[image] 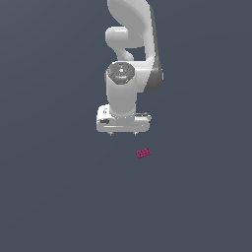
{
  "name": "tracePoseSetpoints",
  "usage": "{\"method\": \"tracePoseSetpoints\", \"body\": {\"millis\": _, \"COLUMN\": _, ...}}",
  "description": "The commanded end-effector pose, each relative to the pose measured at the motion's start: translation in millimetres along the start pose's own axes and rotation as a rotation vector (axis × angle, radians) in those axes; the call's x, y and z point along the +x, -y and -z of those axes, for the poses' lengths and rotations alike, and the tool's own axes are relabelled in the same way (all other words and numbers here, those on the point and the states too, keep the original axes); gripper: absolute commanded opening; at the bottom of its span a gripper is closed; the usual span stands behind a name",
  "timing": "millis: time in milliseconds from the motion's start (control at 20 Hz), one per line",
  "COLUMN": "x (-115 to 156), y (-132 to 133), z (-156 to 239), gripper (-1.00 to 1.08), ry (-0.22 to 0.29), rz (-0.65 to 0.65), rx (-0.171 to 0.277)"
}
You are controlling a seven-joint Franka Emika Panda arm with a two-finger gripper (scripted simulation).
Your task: Pick up the object and move it to a goal position.
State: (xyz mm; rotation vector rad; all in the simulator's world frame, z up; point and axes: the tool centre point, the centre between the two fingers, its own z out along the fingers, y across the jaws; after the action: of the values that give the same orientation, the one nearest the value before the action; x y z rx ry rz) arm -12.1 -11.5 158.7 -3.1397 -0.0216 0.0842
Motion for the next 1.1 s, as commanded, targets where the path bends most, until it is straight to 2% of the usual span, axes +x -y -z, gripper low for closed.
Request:
{"method": "tracePoseSetpoints", "body": {"millis": 0, "x": 0, "y": 0, "z": 0, "gripper": 1.0, "ry": -0.001, "rz": -0.008, "rx": 0.001}}
{"method": "tracePoseSetpoints", "body": {"millis": 500, "x": 4, "y": 10, "z": -9, "gripper": 1.0, "ry": -0.004, "rz": -0.119, "rx": 0.005}}
{"method": "tracePoseSetpoints", "body": {"millis": 1050, "x": 11, "y": 31, "z": -28, "gripper": 1.0, "ry": -0.011, "rz": -0.365, "rx": 0.012}}
